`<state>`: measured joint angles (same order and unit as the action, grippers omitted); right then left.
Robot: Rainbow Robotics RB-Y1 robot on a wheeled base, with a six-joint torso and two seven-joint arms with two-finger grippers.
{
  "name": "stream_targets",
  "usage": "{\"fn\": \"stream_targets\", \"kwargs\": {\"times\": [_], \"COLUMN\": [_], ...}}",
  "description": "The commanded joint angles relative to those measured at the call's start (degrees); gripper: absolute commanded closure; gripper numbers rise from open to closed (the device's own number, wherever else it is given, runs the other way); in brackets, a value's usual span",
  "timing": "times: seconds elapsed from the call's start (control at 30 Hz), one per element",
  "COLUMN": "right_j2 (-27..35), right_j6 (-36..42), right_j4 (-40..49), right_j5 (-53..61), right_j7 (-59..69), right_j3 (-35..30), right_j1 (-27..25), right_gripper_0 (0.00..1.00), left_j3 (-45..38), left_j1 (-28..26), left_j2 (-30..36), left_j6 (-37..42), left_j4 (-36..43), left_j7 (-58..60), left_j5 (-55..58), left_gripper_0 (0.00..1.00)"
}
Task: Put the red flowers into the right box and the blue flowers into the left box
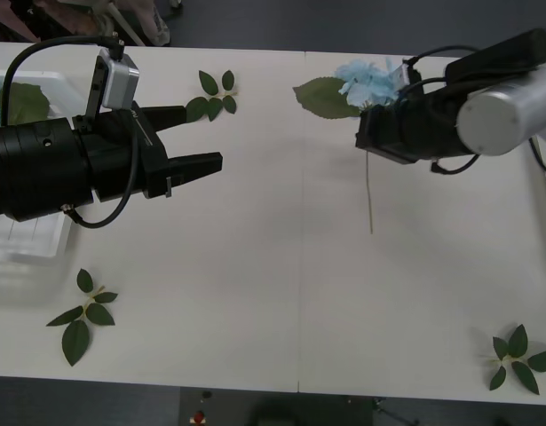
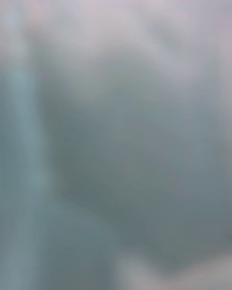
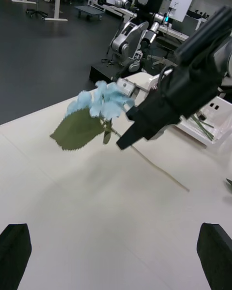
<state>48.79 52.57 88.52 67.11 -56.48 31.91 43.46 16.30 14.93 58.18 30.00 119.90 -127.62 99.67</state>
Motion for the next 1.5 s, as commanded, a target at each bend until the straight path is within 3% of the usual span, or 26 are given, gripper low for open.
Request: {"fn": "stream_targets", "kwargs": {"times": [0.03, 0.27, 0.5, 0.73, 1.03, 1.2, 1.47, 1.5], "right_j2": [1.75, -2.38, -7.48, -10.91, -15.83, -18.47, -21.28, -21.37], "right_j6": [-2.03, -1.77, -2.12, -2.21, -2.03, -1.94, -1.86, -1.68], "right_j4": [3.59, 4.38, 10.09, 15.10, 21.96, 22.22, 22.22, 22.22], "right_j5": [6.98, 19.55, 19.46, 16.82, 15.95, 16.03, 15.68, 15.68], "right_j7": [-10.23, -31.85, -44.51, -57.78, -60.16, -60.24, -60.33, -60.33], "right_j3": [-4.75, -13.01, -18.02, -18.55, -21.27, -21.98, -22.06, -21.98], "right_j1": [1.54, 1.10, -2.68, -6.55, -10.15, -10.32, -10.50, -10.50], "right_gripper_0": [1.00, 1.00, 1.00, 1.00, 1.00, 1.00, 1.00, 1.00], "left_j3": [-0.39, -0.39, 0.93, 1.98, 6.11, 7.08, 8.93, 8.93], "left_j1": [0.80, 0.80, 1.15, 3.70, 11.70, 13.37, 14.51, 14.51], "left_j2": [0.01, 0.01, -4.30, -11.68, -22.76, -24.87, -25.22, -25.39], "left_j6": [-0.65, -0.65, -0.82, -0.21, -0.30, -0.38, -0.56, -0.56], "left_j4": [0.60, 0.60, -1.42, -7.40, -18.56, -20.41, -20.58, -20.58], "left_j7": [-2.28, -2.28, -2.28, -2.20, -2.99, -3.25, -3.25, -3.34], "left_j5": [0.52, 0.52, 3.42, 8.70, 5.09, 0.52, 2.63, 2.54], "left_gripper_0": [0.00, 0.00, 0.00, 0.00, 0.00, 0.00, 0.00, 0.20]}}
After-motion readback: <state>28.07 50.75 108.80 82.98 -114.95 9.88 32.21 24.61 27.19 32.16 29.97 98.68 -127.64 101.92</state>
